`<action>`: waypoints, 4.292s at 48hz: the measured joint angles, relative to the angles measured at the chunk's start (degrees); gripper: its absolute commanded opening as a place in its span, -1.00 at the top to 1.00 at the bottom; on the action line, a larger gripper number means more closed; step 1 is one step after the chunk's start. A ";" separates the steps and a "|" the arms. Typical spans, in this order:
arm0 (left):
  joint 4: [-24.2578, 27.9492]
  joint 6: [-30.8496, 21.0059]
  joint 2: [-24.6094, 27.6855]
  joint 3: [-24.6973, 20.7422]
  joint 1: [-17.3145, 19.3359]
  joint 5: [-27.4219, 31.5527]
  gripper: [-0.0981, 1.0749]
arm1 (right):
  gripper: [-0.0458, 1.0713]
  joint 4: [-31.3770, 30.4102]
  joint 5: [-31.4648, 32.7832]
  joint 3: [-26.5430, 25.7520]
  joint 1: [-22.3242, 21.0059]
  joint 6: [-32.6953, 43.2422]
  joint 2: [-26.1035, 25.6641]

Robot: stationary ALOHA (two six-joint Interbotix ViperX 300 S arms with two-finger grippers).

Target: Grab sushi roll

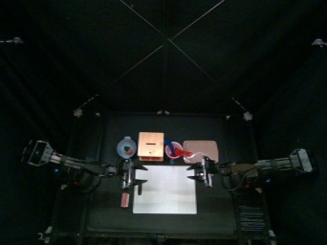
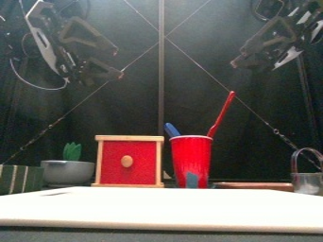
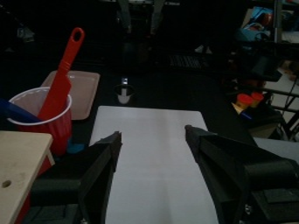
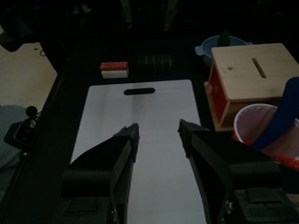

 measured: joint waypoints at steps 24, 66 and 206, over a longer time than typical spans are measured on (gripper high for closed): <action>-12.13 0.09 0.00 0.35 2.37 3.87 -0.76 | -0.50 -0.09 0.00 0.00 0.18 0.00 1.67; -56.69 3.34 -10.46 4.31 5.98 23.73 -0.61 | -0.50 0.09 0.00 0.09 0.26 0.00 5.89; 15.03 -90.53 16.70 -10.99 -0.18 69.61 -0.30 | -0.50 2.11 0.00 6.06 2.90 0.00 6.94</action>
